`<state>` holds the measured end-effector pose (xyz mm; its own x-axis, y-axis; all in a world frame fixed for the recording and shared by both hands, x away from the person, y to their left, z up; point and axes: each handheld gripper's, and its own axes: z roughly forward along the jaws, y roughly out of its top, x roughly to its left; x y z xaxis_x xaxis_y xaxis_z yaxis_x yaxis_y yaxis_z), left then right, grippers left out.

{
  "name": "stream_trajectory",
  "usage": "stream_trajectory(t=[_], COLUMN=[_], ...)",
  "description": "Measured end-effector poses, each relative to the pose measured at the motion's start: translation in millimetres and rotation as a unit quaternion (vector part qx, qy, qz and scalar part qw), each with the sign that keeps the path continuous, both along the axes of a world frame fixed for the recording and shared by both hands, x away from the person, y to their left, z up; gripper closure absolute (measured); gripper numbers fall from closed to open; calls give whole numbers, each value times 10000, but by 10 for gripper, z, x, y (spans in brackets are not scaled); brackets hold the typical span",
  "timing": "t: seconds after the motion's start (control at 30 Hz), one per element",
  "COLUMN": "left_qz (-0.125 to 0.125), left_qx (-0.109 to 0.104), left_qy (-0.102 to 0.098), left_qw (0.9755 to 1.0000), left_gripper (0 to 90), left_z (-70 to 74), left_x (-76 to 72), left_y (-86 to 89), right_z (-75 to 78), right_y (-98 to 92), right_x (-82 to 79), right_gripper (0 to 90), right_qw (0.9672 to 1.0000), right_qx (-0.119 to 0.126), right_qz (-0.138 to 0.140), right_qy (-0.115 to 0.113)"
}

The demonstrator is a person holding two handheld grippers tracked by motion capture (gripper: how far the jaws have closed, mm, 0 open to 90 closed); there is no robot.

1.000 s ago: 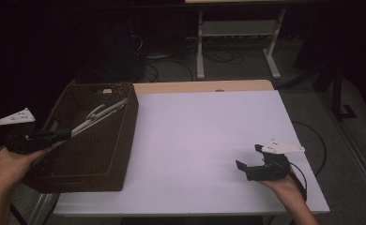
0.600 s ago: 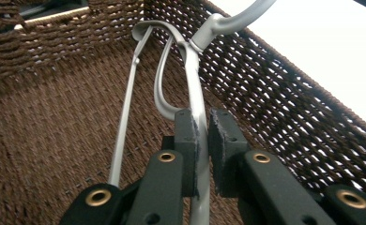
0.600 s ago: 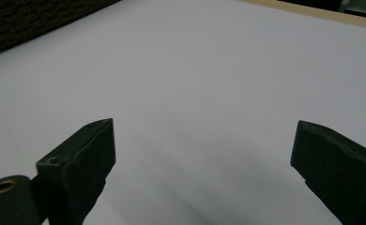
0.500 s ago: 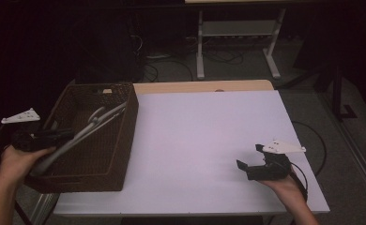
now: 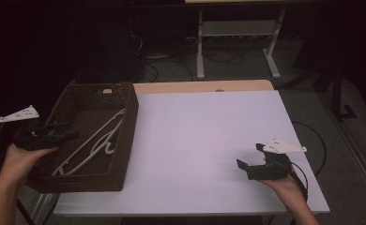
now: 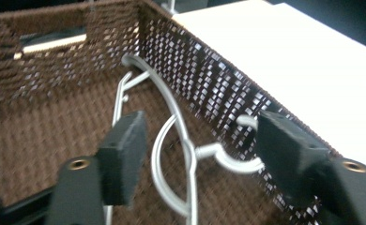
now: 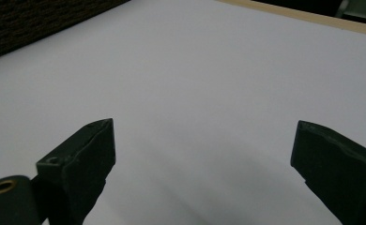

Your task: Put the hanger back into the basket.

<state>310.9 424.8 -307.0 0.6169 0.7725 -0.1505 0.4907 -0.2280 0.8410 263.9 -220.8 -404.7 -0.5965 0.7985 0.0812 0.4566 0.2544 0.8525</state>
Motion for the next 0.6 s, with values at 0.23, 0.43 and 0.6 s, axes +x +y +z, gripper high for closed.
stream_trajectory(t=[0.23, 0.43, 0.6], left_qz=[-20, -171, -266], left_qx=[-176, -394, -642], left_qy=[-233, -437, -572], left_qw=[9996, 9981, 9959], left_gripper=[158, 77, 36], left_z=[23, 75, 104], left_x=[1, -6, -14], left_y=[-155, -392, -636], right_z=[37, 171, 263], right_y=[20, 28, 35], right_x=[19, 49, 84], right_gripper=[62, 63, 61], right_qw=[10000, 9994, 9988], right_qx=[-7, 98, 208], right_qz=[65, 112, 150], right_qy=[-57, -305, -408])
